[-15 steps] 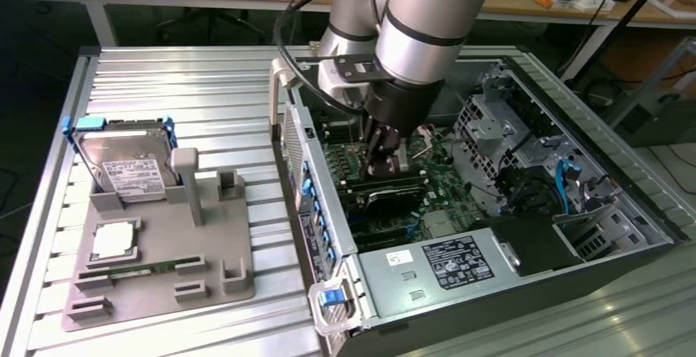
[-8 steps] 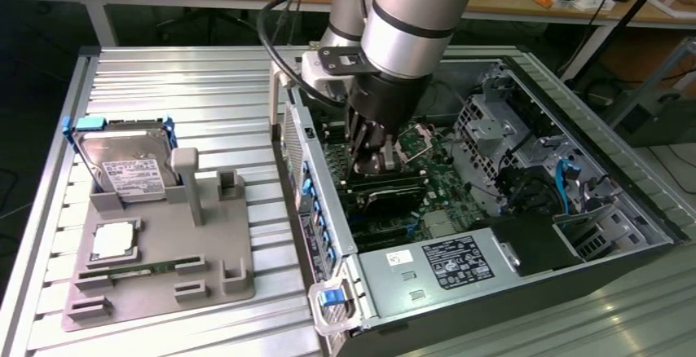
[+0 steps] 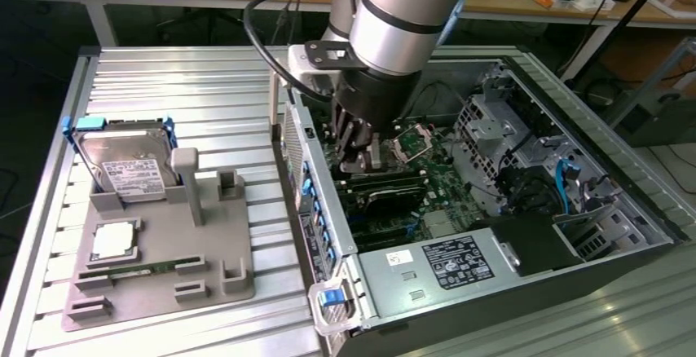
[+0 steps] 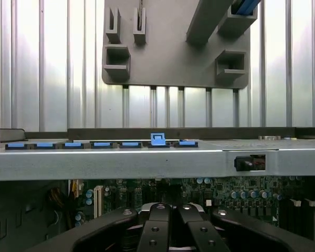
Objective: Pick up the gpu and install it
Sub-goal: 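Press down on the gpu until it lock into place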
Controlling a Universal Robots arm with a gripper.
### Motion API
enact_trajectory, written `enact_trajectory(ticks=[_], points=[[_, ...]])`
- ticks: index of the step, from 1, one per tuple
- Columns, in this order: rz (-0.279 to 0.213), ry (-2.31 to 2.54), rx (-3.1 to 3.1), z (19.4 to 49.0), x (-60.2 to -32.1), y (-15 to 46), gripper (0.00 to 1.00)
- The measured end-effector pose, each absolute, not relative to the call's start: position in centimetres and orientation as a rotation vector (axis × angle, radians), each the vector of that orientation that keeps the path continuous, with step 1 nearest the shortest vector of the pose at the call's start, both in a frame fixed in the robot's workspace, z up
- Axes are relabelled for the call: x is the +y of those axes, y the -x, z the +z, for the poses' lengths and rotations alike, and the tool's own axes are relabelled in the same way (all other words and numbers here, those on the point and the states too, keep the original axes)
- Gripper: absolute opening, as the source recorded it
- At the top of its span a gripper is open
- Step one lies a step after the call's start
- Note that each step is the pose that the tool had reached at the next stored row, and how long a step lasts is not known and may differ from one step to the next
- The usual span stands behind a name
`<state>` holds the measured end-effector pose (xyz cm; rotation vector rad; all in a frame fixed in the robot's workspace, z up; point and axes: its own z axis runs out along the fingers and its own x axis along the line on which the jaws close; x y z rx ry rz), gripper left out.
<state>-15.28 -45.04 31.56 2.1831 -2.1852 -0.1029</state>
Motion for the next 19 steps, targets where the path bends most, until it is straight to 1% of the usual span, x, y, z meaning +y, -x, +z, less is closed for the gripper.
enact_trajectory(ticks=[19], points=[[-0.103,-2.183,-2.185,31.08,-45.16,16.27,0.11]])
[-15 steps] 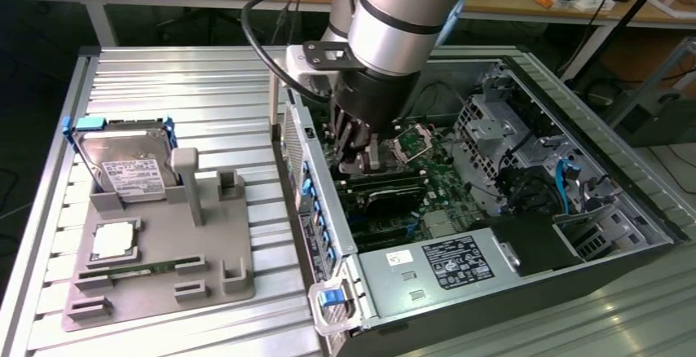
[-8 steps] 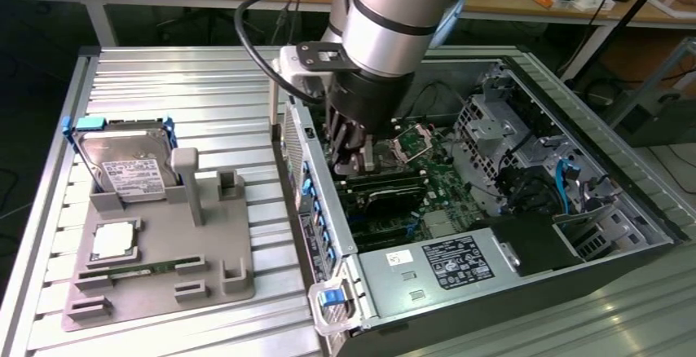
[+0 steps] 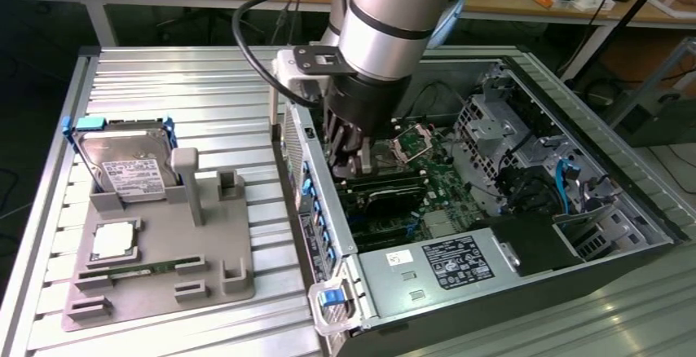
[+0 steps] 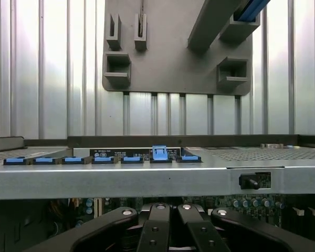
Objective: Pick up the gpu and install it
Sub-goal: 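Press down on the gpu until it lock into place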
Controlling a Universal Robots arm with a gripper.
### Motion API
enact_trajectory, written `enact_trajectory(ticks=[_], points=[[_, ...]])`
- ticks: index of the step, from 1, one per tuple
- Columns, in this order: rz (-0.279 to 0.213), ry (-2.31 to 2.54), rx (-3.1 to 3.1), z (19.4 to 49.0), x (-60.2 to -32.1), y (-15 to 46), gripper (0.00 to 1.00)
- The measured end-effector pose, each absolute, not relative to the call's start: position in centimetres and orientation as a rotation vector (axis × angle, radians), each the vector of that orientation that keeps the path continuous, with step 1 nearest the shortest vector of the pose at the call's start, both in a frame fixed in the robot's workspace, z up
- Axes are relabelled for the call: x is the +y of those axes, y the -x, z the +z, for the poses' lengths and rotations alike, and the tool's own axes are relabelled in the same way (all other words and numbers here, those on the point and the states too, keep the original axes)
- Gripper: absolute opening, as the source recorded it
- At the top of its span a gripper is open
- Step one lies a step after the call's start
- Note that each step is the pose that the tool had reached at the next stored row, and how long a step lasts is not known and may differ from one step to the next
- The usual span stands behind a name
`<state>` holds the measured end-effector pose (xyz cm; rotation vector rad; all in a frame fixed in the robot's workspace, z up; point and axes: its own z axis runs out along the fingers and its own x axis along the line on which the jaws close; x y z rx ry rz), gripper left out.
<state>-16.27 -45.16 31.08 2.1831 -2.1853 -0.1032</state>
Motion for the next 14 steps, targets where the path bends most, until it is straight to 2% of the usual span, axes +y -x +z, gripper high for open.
enact_trajectory(ticks=[14], points=[[-0.12,-2.191,-2.191,30.48,-45.05,16.29,0.11]])
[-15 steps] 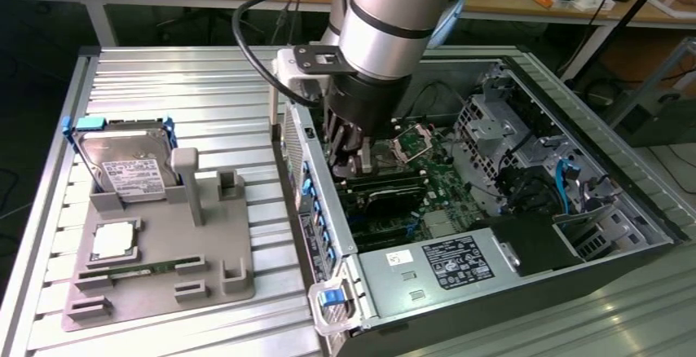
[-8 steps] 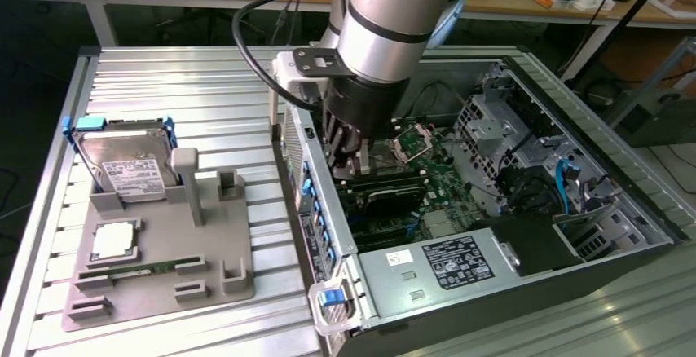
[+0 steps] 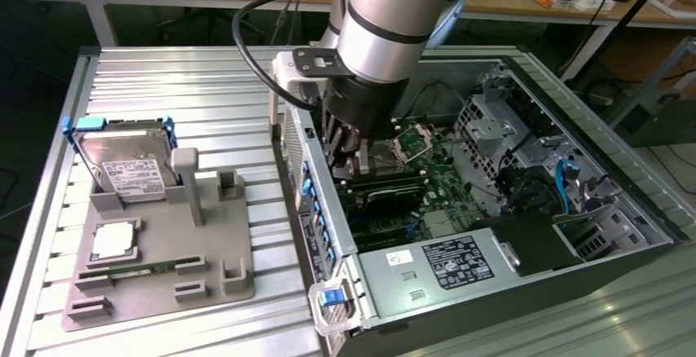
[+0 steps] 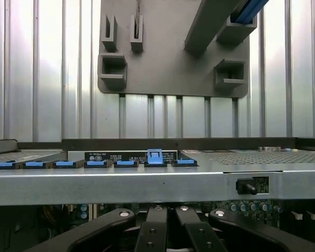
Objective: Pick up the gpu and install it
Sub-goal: 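Press down on the gpu until it lock into place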
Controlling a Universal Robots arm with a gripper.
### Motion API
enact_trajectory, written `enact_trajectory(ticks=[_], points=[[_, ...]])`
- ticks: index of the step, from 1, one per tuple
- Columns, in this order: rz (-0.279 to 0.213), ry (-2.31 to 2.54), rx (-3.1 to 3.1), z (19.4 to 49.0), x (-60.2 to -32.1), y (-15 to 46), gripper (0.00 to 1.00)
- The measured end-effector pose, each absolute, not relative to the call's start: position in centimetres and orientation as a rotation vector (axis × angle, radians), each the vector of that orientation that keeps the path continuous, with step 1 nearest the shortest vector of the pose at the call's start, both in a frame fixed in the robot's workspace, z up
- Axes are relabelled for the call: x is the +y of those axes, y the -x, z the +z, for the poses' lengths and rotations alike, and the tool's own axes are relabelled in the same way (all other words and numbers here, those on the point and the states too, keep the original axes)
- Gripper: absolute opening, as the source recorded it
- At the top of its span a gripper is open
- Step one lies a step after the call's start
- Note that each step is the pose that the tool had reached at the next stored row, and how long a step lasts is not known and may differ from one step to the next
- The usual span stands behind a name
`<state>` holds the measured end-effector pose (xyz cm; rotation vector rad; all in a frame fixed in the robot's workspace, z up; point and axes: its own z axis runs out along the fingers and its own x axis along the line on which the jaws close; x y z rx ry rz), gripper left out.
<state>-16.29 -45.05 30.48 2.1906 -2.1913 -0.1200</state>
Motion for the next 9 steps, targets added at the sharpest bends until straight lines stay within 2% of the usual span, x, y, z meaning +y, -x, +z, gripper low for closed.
enact_trajectory(ticks=[9], points=[[-0.123,-2.192,-2.193,31.7,-45.0,15.1,0.11]])
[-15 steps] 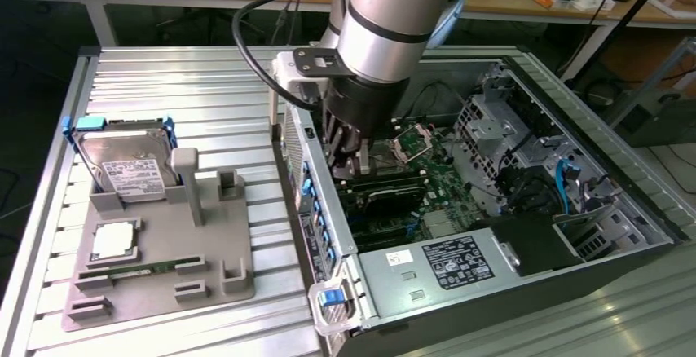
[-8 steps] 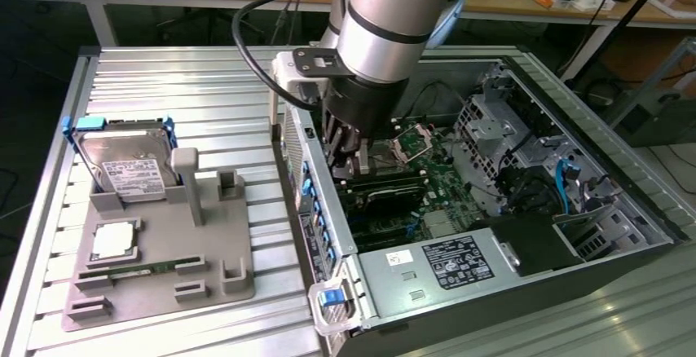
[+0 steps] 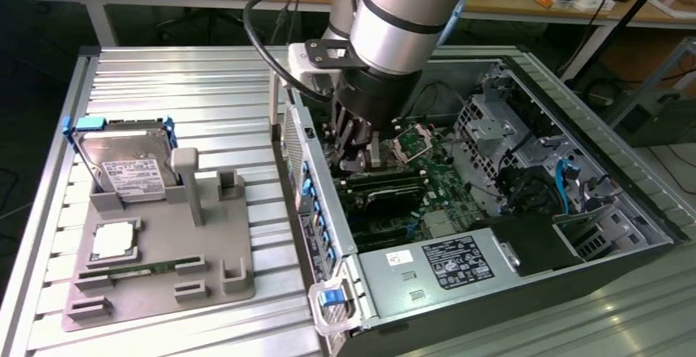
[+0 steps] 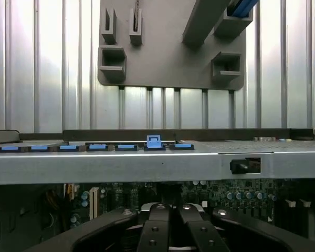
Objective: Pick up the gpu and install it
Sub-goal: 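Press down on the gpu until it lock into place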
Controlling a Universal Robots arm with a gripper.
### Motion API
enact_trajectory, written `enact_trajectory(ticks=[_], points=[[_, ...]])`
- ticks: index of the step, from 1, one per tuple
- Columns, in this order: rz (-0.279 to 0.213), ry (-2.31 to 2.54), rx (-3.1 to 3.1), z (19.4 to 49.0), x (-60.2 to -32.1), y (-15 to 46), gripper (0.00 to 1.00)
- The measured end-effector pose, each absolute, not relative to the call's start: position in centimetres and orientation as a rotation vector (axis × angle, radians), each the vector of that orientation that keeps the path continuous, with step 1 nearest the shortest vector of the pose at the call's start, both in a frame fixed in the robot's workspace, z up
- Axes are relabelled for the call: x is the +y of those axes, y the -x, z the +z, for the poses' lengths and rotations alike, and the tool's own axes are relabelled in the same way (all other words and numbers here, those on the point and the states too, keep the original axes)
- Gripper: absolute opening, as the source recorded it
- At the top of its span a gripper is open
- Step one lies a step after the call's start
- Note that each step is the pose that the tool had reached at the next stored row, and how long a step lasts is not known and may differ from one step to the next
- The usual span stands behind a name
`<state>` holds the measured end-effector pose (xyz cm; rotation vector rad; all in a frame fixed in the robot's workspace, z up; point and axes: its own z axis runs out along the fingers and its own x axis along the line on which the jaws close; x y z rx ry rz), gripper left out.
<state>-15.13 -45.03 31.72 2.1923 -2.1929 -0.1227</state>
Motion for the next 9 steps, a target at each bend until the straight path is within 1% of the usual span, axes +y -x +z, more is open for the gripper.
enact_trajectory(ticks=[9], points=[[-0.124,-2.192,-2.193,31.75,-45.06,14.58,0.11]])
